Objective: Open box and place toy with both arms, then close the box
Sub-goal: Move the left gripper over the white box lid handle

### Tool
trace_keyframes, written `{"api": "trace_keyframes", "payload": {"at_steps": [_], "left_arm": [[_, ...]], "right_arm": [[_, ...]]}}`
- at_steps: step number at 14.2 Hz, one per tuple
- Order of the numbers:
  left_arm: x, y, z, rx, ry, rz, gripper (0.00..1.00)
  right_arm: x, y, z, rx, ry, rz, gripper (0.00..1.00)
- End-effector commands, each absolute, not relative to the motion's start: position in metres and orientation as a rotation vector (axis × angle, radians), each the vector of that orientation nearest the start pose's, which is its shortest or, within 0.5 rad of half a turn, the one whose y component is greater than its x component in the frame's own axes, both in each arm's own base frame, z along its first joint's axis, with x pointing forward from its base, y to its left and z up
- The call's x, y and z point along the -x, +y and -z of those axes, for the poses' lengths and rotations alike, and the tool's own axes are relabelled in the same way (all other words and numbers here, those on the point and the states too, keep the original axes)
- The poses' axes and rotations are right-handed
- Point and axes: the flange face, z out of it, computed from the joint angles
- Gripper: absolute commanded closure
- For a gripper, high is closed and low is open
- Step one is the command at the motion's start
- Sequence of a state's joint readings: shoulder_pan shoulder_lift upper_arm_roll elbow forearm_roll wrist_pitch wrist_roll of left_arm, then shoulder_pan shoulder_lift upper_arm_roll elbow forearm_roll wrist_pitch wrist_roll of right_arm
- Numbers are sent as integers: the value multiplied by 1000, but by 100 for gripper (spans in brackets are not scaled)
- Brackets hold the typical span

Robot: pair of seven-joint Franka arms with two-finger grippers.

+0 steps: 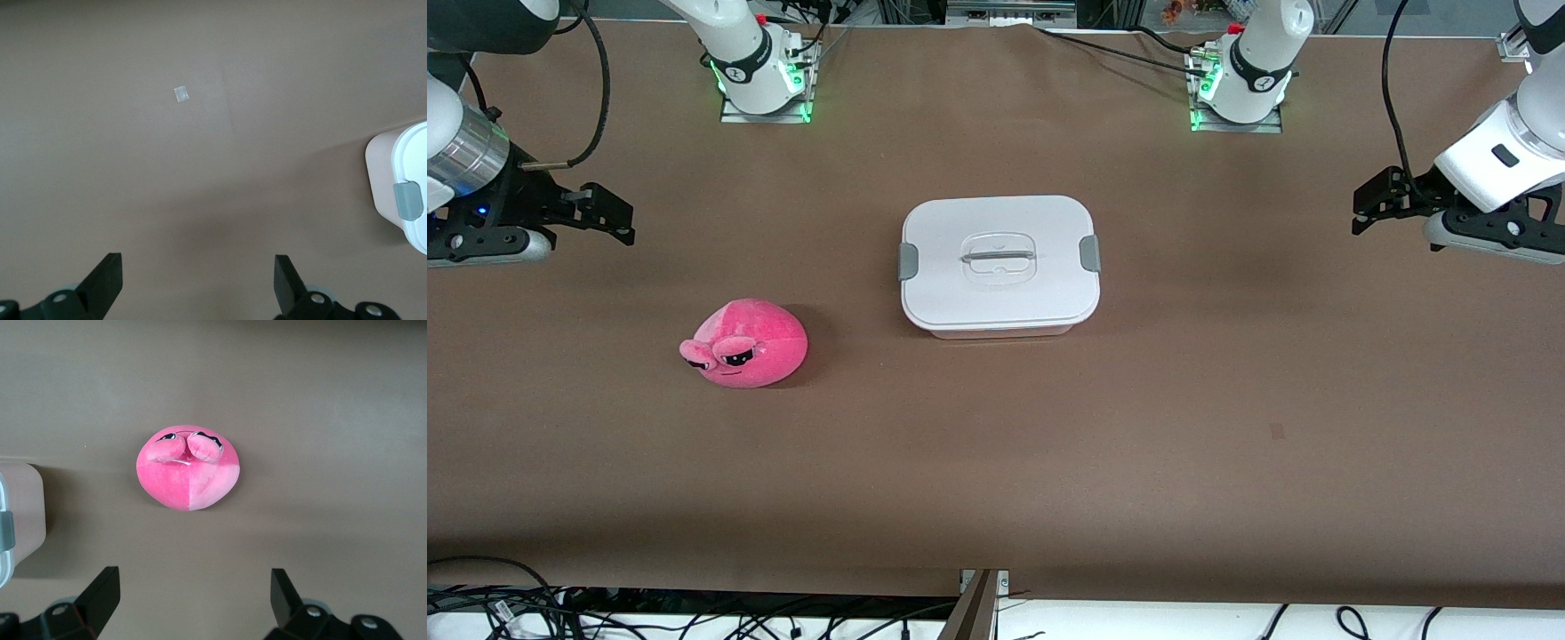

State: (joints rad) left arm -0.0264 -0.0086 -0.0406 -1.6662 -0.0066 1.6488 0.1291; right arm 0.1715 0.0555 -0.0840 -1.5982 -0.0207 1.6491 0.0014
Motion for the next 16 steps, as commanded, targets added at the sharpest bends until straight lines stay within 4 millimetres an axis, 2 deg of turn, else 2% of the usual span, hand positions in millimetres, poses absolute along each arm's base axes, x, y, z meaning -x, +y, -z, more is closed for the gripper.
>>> {"api": "trace_keyframes", "payload": {"at_steps": [1, 5, 8, 11, 14, 16], "left_arm": [[-558, -39, -598, 3113, 296, -20, 0], [-558, -42, -597, 3106, 320, -27, 0], [-542, -57, -588, 3113, 372, -216, 0], [-532, -97, -583, 3118, 561, -294, 0], [-524, -161, -566, 3031, 1031, -349, 0], [-519, -203, -556, 3022, 1253, -367, 0]], "right_arm": [[-577, 46, -595, 3177, -123, -4, 0], [-577, 46, -595, 3177, -123, -4, 0], [-577, 47, -595, 3178, -125, -2, 0], [-577, 47, -595, 3178, -125, 1, 0], [-577, 47, -595, 3178, -125, 3, 0], [-577, 48, -595, 3178, -128, 6, 0]]}}
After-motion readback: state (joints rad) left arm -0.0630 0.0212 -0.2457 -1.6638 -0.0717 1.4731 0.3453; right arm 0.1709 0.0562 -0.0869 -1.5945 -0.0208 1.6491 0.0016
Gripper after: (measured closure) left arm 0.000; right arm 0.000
